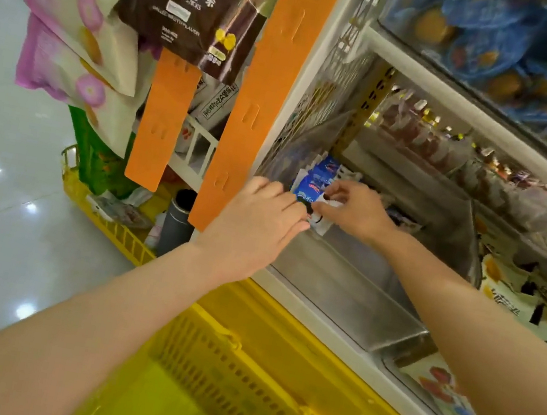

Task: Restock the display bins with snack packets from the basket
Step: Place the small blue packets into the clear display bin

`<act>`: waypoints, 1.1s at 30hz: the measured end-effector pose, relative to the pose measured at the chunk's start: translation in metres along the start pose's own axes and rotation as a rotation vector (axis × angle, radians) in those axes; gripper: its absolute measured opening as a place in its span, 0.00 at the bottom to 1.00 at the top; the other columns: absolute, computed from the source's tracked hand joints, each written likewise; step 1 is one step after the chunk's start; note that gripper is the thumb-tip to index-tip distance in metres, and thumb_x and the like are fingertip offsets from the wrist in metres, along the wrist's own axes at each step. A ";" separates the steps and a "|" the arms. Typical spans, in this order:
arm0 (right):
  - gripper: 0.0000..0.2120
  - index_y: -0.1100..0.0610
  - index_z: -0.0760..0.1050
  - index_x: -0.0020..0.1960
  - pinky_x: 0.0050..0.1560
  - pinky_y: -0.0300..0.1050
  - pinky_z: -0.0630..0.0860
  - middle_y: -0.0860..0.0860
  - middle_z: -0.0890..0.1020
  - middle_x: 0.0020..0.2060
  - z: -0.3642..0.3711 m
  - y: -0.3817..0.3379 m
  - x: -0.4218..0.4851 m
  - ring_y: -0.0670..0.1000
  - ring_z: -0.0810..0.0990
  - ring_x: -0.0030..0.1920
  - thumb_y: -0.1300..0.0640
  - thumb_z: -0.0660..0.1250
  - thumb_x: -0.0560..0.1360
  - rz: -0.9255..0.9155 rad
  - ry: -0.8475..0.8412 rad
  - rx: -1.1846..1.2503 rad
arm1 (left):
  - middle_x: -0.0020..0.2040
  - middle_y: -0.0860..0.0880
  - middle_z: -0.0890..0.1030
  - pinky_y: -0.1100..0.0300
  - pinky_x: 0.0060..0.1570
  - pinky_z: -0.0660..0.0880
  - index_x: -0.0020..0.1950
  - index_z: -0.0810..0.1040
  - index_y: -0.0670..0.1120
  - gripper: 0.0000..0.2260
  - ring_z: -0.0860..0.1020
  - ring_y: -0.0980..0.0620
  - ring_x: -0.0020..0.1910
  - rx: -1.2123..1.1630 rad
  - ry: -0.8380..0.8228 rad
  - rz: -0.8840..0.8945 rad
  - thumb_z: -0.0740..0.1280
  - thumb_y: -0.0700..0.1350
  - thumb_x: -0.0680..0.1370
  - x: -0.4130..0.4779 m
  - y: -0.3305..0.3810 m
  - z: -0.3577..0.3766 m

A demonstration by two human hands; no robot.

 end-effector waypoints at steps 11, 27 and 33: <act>0.19 0.55 0.76 0.59 0.54 0.51 0.77 0.51 0.81 0.55 0.010 -0.001 0.014 0.52 0.79 0.55 0.47 0.70 0.72 -0.123 0.022 -0.242 | 0.45 0.48 0.80 0.56 0.54 0.65 0.51 0.79 0.45 0.18 0.76 0.48 0.47 -0.047 0.078 0.003 0.50 0.48 0.80 -0.001 -0.005 0.009; 0.27 0.45 0.52 0.74 0.62 0.42 0.69 0.46 0.71 0.67 -0.011 -0.020 -0.163 0.43 0.72 0.63 0.48 0.58 0.78 -0.217 0.139 -0.018 | 0.59 0.48 0.73 0.59 0.63 0.62 0.64 0.71 0.46 0.15 0.70 0.51 0.60 -0.126 -0.014 -0.044 0.51 0.47 0.82 -0.014 0.020 -0.011; 0.24 0.61 0.66 0.69 0.67 0.34 0.56 0.55 0.73 0.65 0.019 0.001 -0.230 0.51 0.71 0.66 0.62 0.67 0.74 -0.297 0.258 -0.093 | 0.45 0.44 0.78 0.57 0.46 0.68 0.50 0.78 0.41 0.12 0.75 0.47 0.45 -0.210 0.081 0.031 0.56 0.41 0.77 -0.069 0.055 -0.005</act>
Point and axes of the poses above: each hand's wrist, its own x-axis towards the middle knuckle, its own z-axis out of the palm, y = z × x, the point moved 1 cm from there along x, towards the middle knuckle
